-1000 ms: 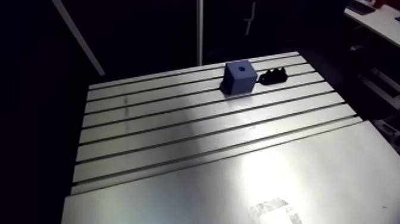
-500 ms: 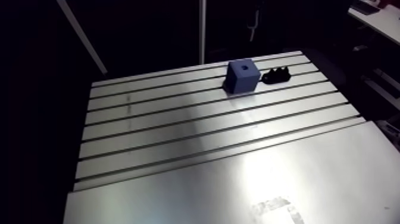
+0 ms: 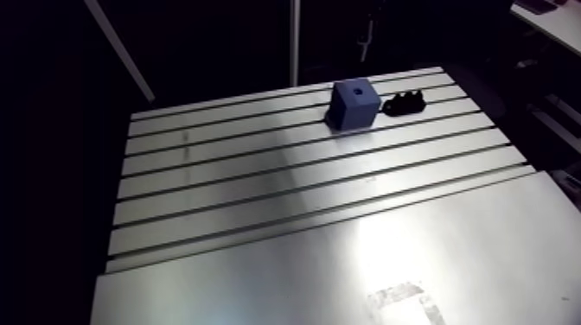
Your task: Pick up the M10 bolt and insert it into the hex recess until seated.
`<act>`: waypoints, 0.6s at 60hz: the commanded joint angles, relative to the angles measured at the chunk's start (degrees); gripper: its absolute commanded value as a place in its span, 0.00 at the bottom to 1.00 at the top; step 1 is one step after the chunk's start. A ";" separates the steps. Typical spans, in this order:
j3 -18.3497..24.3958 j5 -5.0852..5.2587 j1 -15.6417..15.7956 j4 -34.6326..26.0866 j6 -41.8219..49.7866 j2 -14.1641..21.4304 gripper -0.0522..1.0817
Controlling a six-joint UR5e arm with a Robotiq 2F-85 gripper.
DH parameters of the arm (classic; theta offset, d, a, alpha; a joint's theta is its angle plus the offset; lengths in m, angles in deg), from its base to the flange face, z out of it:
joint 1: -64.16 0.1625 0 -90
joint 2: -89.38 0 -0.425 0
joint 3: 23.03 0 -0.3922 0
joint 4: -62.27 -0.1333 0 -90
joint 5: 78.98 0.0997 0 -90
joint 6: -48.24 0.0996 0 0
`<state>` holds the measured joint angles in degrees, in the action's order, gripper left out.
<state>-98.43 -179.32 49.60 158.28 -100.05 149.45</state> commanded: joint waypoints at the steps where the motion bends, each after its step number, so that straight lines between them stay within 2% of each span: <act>1: -1.41 0.18 -0.03 0.89 0.05 -0.18 0.94; 36: -3.45 0.28 -0.38 3.25 -0.64 -0.27 0.96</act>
<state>-101.17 -179.06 49.28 160.91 -100.35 149.21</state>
